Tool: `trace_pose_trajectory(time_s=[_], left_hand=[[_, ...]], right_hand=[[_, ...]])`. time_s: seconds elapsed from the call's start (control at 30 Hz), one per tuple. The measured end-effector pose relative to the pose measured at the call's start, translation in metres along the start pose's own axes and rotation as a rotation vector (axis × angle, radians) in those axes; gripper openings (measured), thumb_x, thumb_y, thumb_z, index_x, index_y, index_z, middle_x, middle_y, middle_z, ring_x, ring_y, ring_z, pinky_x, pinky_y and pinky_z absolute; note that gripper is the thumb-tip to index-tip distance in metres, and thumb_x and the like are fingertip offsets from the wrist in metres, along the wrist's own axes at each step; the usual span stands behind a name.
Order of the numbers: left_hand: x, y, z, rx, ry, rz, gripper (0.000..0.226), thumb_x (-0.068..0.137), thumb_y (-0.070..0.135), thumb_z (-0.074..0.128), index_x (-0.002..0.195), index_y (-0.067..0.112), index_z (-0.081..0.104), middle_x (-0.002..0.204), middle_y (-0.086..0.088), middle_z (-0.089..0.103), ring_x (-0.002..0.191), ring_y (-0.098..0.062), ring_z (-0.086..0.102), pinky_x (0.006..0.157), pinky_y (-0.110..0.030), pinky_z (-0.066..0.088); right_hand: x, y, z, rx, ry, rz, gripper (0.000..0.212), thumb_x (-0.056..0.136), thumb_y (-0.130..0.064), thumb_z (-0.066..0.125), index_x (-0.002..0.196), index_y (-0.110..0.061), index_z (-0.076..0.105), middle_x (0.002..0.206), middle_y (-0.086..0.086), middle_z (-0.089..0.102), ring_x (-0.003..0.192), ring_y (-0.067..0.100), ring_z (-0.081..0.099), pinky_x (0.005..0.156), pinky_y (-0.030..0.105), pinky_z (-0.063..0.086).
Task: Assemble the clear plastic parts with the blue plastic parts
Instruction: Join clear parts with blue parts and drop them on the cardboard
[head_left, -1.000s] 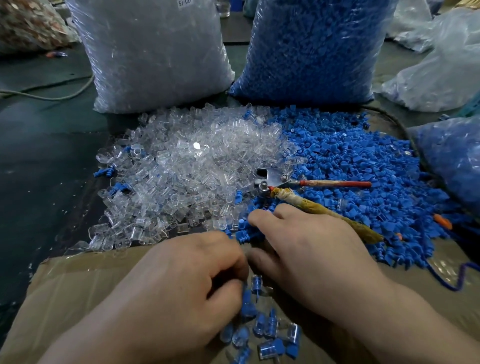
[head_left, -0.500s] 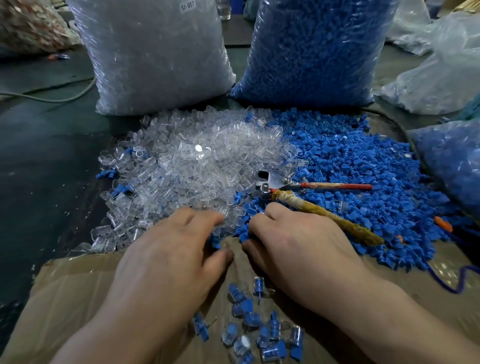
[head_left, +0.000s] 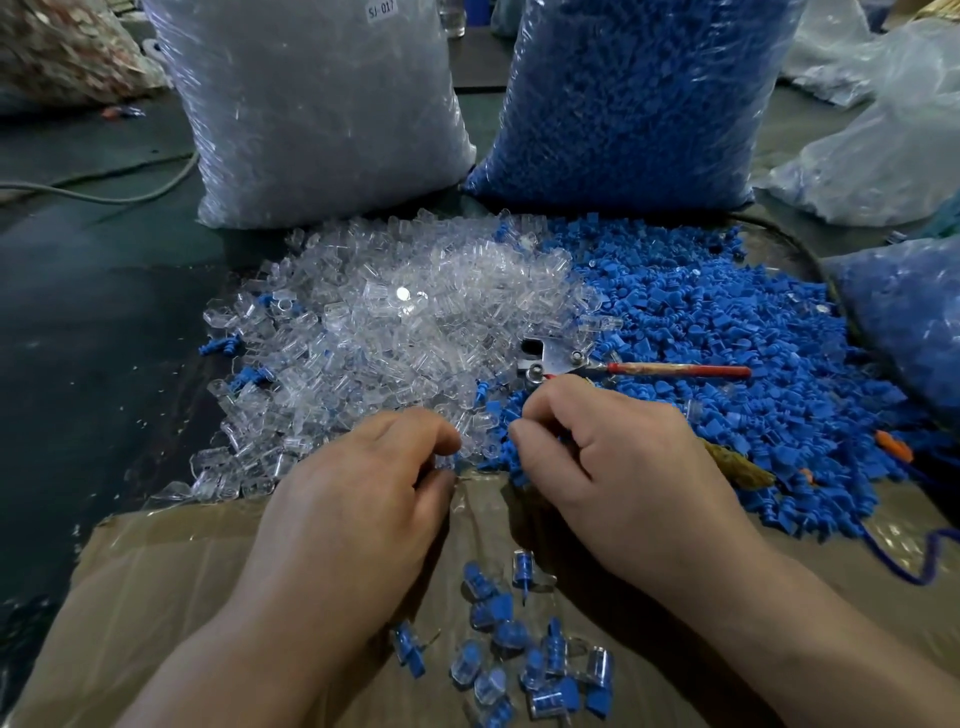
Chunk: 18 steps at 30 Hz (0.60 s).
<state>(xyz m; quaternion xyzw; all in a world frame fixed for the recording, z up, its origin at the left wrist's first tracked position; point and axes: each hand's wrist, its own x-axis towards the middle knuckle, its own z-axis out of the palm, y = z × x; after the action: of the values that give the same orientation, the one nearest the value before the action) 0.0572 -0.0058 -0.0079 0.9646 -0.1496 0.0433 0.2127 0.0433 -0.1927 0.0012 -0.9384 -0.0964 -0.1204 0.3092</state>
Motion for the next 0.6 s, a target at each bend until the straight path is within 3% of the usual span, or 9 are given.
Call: trace_pose_trajectory(time_s=[0.07,0.17,0.3,0.37,0.47,0.53,0.6], left_hand=[[-0.001,-0.001,0.001,-0.062,0.036,-0.007,0.016,0.087,0.036,0.062,0.102,0.038,0.066,0.086,0.026,0.062,0.076,0.007,0.058,0.068,-0.015,0.050],[-0.002,-0.002,0.002,-0.130,0.063,-0.027,0.016,0.084,0.039,0.058,0.099,0.039,0.065,0.083,0.031,0.058,0.078,0.011,0.058,0.066,-0.011,0.045],[-0.002,-0.004,0.004,-0.165,0.087,-0.028,0.014,0.084,0.041,0.059,0.097,0.043,0.061,0.081,0.031,0.058,0.094,0.016,0.052,0.063,-0.009,0.040],[-0.003,-0.006,0.005,-0.177,0.099,-0.031,0.012,0.082,0.045,0.061,0.094,0.042,0.060,0.077,0.028,0.059,0.091,0.014,0.054,0.060,-0.011,0.041],[-0.003,-0.005,0.005,-0.154,0.088,-0.004,0.011,0.080,0.050,0.061,0.085,0.040,0.057,0.070,0.022,0.058,0.079,0.005,0.057,0.056,-0.017,0.043],[-0.002,-0.003,0.005,-0.108,0.077,0.018,0.014,0.079,0.051,0.060,0.082,0.039,0.054,0.067,0.021,0.057,0.065,0.002,0.056,0.055,-0.023,0.047],[-0.002,-0.001,0.005,-0.058,0.075,0.026,0.013,0.079,0.047,0.062,0.081,0.038,0.052,0.065,0.022,0.054,0.059,0.004,0.053,0.053,-0.026,0.048]], right_hand=[[0.001,0.002,0.001,0.075,-0.002,0.060,0.022,0.091,-0.044,0.048,0.077,-0.028,0.054,0.061,-0.011,0.055,0.062,0.006,0.054,0.051,0.024,0.042],[0.004,0.006,0.002,0.094,-0.044,0.115,0.016,0.092,-0.040,0.056,0.080,-0.029,0.054,0.068,-0.011,0.060,0.064,0.005,0.058,0.059,0.033,0.051],[0.000,0.005,-0.001,0.054,-0.080,0.075,0.010,0.091,-0.040,0.057,0.085,-0.033,0.054,0.080,-0.017,0.058,0.078,0.000,0.055,0.066,0.024,0.048],[-0.002,0.002,-0.005,-0.009,-0.122,0.016,0.015,0.088,-0.049,0.050,0.090,-0.035,0.054,0.088,-0.020,0.056,0.083,-0.001,0.053,0.071,0.022,0.047],[-0.005,-0.005,-0.008,-0.068,-0.298,-0.056,0.036,0.082,-0.064,0.036,0.096,-0.036,0.053,0.089,-0.018,0.055,0.083,0.002,0.053,0.073,0.030,0.049],[-0.007,-0.010,-0.004,-0.183,-0.382,-0.109,0.044,0.081,-0.066,0.031,0.102,-0.034,0.053,0.090,-0.014,0.053,0.085,0.006,0.053,0.072,0.032,0.047],[-0.007,-0.012,-0.001,-0.262,-0.382,-0.135,0.038,0.088,-0.061,0.034,0.108,-0.034,0.053,0.092,-0.012,0.049,0.088,0.011,0.051,0.069,0.031,0.042]])
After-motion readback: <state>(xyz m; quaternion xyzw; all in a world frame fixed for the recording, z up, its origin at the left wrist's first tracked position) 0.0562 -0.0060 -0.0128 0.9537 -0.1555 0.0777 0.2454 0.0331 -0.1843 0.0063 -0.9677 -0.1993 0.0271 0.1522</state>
